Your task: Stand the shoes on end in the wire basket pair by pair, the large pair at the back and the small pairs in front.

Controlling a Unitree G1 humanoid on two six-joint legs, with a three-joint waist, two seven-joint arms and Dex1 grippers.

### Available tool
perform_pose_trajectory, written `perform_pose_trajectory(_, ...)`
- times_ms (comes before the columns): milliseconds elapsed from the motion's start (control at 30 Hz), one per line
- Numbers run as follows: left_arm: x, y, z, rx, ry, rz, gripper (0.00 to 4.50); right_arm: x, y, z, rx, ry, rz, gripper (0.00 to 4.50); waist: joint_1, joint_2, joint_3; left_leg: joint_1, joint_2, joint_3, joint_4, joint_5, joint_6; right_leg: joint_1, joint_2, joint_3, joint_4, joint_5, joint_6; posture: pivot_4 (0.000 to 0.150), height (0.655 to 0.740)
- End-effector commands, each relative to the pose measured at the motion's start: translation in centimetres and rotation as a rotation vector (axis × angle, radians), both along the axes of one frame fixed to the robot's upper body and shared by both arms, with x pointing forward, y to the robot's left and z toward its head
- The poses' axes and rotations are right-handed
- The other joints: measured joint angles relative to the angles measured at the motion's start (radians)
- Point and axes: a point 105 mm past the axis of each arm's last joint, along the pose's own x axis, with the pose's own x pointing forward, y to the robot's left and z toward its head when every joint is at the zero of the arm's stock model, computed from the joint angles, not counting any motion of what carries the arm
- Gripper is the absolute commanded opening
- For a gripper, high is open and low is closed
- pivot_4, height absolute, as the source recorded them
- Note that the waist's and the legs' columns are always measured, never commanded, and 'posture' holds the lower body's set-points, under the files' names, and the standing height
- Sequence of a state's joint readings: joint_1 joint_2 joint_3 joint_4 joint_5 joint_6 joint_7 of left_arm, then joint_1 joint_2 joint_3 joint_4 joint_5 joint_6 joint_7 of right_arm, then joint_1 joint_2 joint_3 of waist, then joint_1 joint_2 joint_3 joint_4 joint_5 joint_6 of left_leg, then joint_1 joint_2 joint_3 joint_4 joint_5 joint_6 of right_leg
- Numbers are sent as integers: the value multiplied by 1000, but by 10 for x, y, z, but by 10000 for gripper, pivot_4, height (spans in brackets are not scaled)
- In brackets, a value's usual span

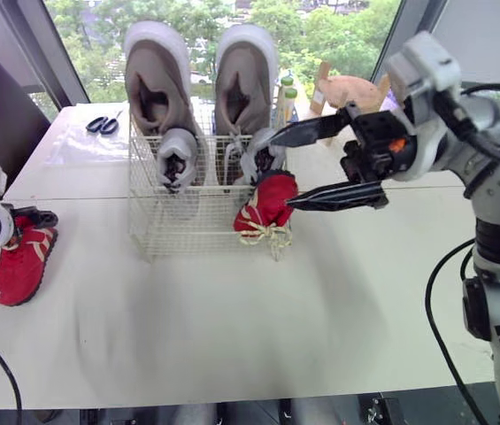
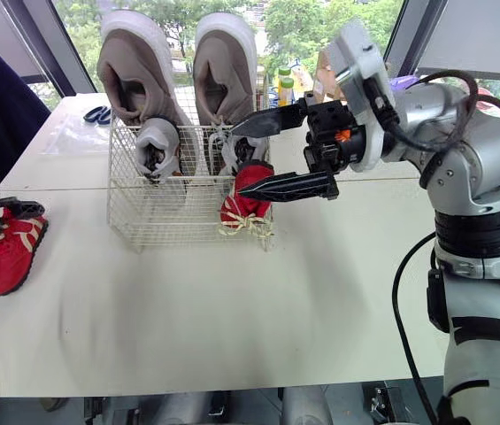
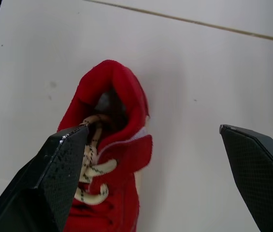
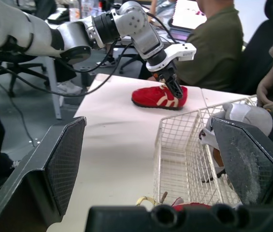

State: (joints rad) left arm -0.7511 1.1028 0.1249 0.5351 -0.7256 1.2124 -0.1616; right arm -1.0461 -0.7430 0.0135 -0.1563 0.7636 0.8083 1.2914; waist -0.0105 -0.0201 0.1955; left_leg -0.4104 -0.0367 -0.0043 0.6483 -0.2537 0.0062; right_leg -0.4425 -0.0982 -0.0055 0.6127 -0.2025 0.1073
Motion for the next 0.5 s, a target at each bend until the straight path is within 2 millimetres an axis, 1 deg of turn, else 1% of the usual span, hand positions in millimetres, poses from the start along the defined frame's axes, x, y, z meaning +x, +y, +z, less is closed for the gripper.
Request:
perform_pose_trajectory(33, 10, 8, -11, -44, 17, -20, 37206, -8, -3, 11, 45, -45, -12, 45000, 2, 0, 0, 0, 0, 0, 0, 0, 0, 0, 0, 0, 0, 0, 0, 1500, 7400)
perform_pose_trajectory(133, 22, 9, -15, -11, 33, -55, 22696, -7, -3, 11, 56, -53, -40, 45000, 2, -1, 0, 0, 0, 1, 1, 0, 1, 1, 0, 0, 0, 0, 0, 1500, 7400)
perform_pose_trajectory(200, 27, 9, -17, 2, 35, -67, 11760, -8, -3, 11, 59, -52, -50, 45000, 1, -1, 0, 0, -1, 2, 1, 0, 1, 1, 0, -1, 0, 0, 0, 1500, 7400)
perform_pose_trajectory(233, 29, 10, -17, 10, 36, -71, 8344, -8, -4, 10, 61, -50, -53, 45000, 0, -1, 0, 0, 0, 2, 1, 0, 1, 1, 0, -1, 0, 0, 0, 1500, 7400)
perform_pose_trajectory(267, 30, 10, -18, 17, 39, -76, 3619, -8, -4, 10, 65, -49, -61, 45000, 0, -1, 0, 0, 0, 2, 1, 0, 2, 1, 0, 0, 0, 0, 0, 1500, 7400)
perform_pose_trajectory(300, 30, 10, -18, 22, 41, -80, 417, -8, -4, 10, 68, -49, -67, 45000, 0, -1, 0, 0, 0, 2, 2, 0, 2, 1, 0, -1, 0, 0, 0, 1500, 7400)
perform_pose_trajectory(400, 32, 11, -13, 33, 35, -85, 417, -8, -4, 9, 73, -44, -77, 45000, 0, -1, 0, 0, 0, 2, 2, 0, 2, 1, 0, -1, 2, 0, 0, 1500, 7400)
perform_pose_trajectory(467, 33, 13, -3, 26, 4, -69, 417, -8, -4, 8, 78, -41, -80, 45000, 0, -2, 0, 0, 0, 2, 3, 0, 2, 1, 0, -1, 2, 0, 0, 1500, 7400)
perform_pose_trajectory(500, 34, 13, 7, 14, -27, -64, 417, -7, -3, 8, 80, -39, -81, 45000, 0, -2, 0, 0, 1, 2, 3, 0, 2, 1, 0, -1, 2, 0, 1, 1500, 7400)
